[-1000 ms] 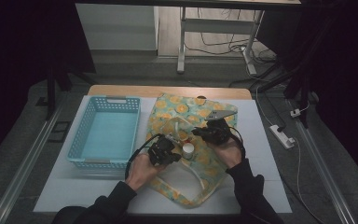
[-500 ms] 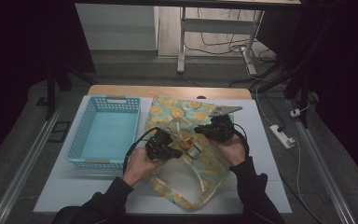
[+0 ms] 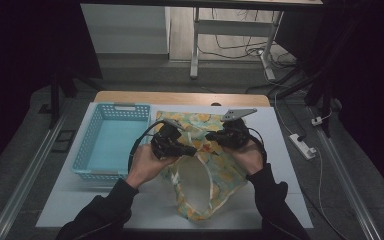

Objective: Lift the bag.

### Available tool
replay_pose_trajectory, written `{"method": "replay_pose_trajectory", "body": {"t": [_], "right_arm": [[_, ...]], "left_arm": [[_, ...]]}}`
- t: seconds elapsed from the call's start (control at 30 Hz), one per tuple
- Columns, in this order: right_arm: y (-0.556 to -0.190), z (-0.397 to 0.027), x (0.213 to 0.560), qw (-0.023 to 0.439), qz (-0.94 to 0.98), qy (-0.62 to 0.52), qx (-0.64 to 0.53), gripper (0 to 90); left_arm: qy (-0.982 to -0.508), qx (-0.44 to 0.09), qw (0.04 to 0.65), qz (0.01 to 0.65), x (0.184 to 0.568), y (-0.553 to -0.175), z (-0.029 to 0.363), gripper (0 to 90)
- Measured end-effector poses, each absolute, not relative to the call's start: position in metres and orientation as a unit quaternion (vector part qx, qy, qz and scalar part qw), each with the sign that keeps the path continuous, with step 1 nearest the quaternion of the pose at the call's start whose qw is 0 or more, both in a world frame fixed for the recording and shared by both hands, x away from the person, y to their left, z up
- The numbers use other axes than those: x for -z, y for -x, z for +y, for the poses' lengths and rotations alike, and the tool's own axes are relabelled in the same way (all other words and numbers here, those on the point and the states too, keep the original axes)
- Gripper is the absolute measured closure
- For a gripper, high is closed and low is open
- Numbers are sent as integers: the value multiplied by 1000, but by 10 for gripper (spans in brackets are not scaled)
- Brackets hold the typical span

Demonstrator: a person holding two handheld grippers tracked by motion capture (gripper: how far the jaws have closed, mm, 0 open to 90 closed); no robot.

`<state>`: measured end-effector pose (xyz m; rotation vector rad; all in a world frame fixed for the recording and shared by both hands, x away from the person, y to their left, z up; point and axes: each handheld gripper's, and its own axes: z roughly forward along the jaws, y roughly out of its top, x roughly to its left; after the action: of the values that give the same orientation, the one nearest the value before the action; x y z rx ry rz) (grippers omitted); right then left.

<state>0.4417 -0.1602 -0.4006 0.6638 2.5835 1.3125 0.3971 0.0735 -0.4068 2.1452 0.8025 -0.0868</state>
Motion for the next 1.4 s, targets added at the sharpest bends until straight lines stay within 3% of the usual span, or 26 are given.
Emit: {"method": "replay_pose_trajectory", "body": {"t": [0.67, 1.4], "right_arm": [[-436, -156, 365, 70, 862, -202, -459, 900], [-441, -150, 299, 98, 856, -183, -473, 900]], "left_arm": [[-835, 18, 453, 312, 341, -415, 91, 900], [-818, -14, 489, 301, 271, -436, 100, 900]]}}
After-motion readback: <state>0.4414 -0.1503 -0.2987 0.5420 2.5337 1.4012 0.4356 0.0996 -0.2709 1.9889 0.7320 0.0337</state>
